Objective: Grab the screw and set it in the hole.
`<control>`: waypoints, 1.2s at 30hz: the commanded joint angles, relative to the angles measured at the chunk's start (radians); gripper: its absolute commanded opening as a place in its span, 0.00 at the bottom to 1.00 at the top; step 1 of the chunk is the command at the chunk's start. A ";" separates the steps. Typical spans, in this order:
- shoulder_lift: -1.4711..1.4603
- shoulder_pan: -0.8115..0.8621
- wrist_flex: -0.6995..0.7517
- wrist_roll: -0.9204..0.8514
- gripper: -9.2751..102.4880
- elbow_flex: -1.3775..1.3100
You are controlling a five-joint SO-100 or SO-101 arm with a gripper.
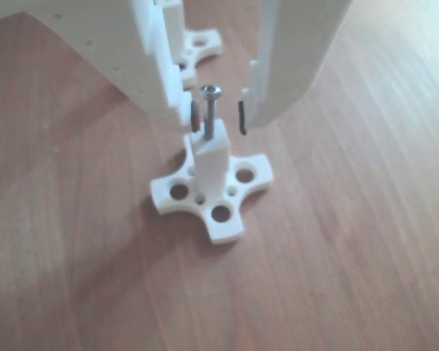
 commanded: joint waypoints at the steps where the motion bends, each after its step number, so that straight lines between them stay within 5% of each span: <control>1: 0.031 -0.008 -0.005 -0.014 0.13 -0.098; 36: 0.051 -0.003 -0.005 -0.028 0.07 -0.098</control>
